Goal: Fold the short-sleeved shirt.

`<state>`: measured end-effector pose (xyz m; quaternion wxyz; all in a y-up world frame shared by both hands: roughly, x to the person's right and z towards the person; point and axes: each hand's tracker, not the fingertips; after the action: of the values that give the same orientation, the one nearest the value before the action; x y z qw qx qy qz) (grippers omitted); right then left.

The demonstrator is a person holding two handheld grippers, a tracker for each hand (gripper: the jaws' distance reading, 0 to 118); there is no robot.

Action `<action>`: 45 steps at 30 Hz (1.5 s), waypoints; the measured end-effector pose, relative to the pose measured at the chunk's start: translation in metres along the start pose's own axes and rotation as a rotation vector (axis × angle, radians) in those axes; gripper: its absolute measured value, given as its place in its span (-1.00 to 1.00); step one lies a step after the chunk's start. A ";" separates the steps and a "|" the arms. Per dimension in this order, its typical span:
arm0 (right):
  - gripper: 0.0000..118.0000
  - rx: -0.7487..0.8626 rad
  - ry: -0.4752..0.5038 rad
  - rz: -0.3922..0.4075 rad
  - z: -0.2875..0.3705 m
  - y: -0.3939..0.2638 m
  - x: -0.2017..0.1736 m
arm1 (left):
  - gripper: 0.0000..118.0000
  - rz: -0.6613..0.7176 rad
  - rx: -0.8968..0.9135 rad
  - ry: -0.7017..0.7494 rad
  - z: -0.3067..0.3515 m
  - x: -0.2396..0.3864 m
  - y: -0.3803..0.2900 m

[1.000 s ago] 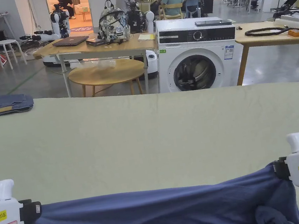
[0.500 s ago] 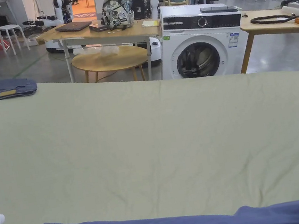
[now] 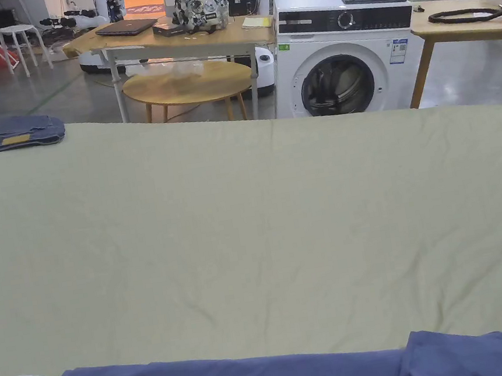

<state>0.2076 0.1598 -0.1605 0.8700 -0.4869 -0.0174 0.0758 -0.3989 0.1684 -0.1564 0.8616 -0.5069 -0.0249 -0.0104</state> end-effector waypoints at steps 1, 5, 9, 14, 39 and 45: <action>-0.28 0.001 -0.012 0.007 0.004 0.002 -0.001 | -0.88 0.014 0.013 0.004 0.003 -0.001 0.001; 0.21 0.074 -0.082 -0.034 0.036 0.014 0.002 | -0.43 0.097 0.112 -0.036 0.023 -0.003 0.009; 0.21 0.215 -0.121 -0.077 0.064 0.035 0.006 | -0.43 0.120 0.239 -0.065 0.040 0.009 0.025; 0.21 0.430 -0.107 -0.128 0.077 0.053 -0.013 | -0.43 0.101 0.413 -0.040 0.046 0.034 0.046; -1.00 0.943 -0.057 -0.158 0.108 0.108 -0.141 | -1.00 0.079 0.855 0.112 0.093 0.091 0.077; -1.00 0.913 -0.040 -0.112 0.098 0.112 -0.149 | -1.00 0.142 0.640 0.043 0.079 0.025 0.058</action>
<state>0.0370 0.2784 -0.1979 0.9977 -0.0505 -0.0254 0.0378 -0.3738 0.2654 -0.1673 0.9760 -0.2107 0.0267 0.0473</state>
